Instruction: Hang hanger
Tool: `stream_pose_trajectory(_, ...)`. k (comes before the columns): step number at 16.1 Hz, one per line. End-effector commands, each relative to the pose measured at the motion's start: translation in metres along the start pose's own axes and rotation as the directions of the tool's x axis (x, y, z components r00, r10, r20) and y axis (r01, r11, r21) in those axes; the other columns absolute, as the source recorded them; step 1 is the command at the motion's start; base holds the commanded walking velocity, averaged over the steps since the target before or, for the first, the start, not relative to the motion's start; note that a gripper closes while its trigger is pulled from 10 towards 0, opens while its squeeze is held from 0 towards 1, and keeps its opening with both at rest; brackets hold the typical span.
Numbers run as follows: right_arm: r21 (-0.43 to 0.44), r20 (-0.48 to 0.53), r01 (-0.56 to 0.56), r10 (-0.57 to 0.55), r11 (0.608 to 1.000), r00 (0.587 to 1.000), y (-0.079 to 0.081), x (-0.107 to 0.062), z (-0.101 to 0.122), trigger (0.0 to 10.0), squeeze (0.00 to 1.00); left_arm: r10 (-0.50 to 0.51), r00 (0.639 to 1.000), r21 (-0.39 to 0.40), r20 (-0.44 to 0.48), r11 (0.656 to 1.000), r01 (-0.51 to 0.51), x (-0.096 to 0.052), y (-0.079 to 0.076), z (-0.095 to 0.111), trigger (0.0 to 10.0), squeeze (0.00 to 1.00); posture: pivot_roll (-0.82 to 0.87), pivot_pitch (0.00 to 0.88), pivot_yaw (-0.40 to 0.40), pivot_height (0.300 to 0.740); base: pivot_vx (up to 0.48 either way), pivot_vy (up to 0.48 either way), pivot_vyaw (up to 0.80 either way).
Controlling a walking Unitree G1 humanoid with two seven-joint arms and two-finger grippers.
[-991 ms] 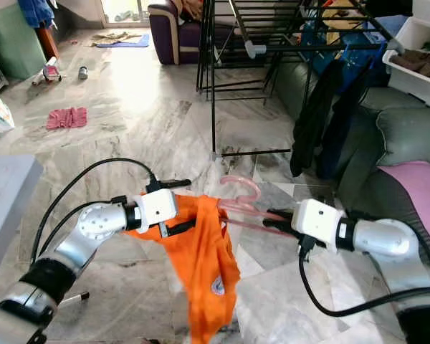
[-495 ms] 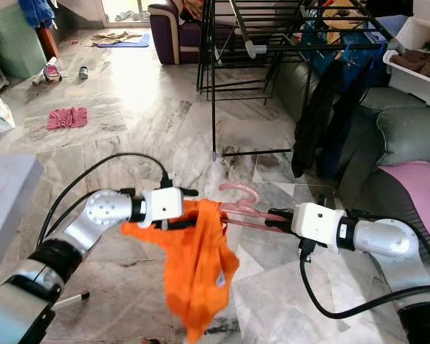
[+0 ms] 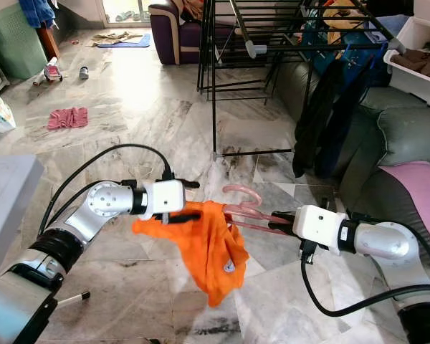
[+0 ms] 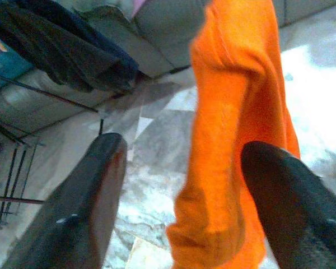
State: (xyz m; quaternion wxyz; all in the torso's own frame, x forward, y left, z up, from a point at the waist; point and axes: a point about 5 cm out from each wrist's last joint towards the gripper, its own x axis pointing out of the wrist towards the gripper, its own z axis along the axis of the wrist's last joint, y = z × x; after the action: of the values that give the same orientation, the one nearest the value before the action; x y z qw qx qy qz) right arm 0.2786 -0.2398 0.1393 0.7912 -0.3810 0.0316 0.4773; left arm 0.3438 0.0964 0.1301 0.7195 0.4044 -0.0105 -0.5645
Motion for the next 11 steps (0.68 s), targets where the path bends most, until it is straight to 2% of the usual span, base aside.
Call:
stream_pose_trajectory(1, -0.025, 0.027, 0.012, -0.011, 1.0, 1.0, -0.0059, 0.0014, 0.0052, 10.0, 0.0, -0.056, 0.998, 0.025, -0.022, 0.998, 0.057, 0.0011, -0.0047, -0.002, 10.0, 0.0, -0.02, 0.067, -0.009, 0.74, 0.0, 0.0, 0.0)
stream_pose_trajectory(3, -0.024, 0.028, 0.009, -0.008, 1.0, 1.0, -0.006, 0.0019, 0.0055, 10.0, 0.0, -0.06, 0.998, 0.034, -0.028, 0.998, 0.061, 0.0025, -0.0062, -0.0026, 10.0, 0.0, -0.02, 0.067, -0.008, 0.74, 0.0, 0.0, 0.0)
stream_pose_trajectory(4, -0.022, 0.029, 0.006, -0.006, 1.0, 1.0, -0.0058, 0.0021, 0.0055, 10.0, 0.0, -0.049, 0.998, 0.033, -0.029, 0.998, 0.05, 0.0053, -0.0054, -0.0021, 8.0, 0.0, -0.02, 0.066, -0.008, 0.74, 0.0, 0.0, 0.0)
stream_pose_trajectory(5, -0.021, 0.029, 0.005, -0.005, 1.0, 1.0, -0.0056, 0.0024, 0.0054, 10.0, 0.0, -0.068, 0.997, 0.016, -0.023, 0.998, 0.068, 0.0063, -0.0069, -0.0022, 0.0, 0.0, -0.02, 0.065, -0.007, 0.74, 0.0, 0.0, 0.0)
stream_pose_trajectory(11, -0.003, 0.029, -0.007, 0.007, 1.0, 1.0, 0.0003, 0.0013, 0.0043, 10.0, 0.0, -0.081, 0.996, 0.016, -0.027, 0.997, 0.082, 0.0103, -0.0066, -0.001, 0.0, 0.0, -0.03, 0.073, 0.004, 0.74, 0.0, 0.0, 0.0)
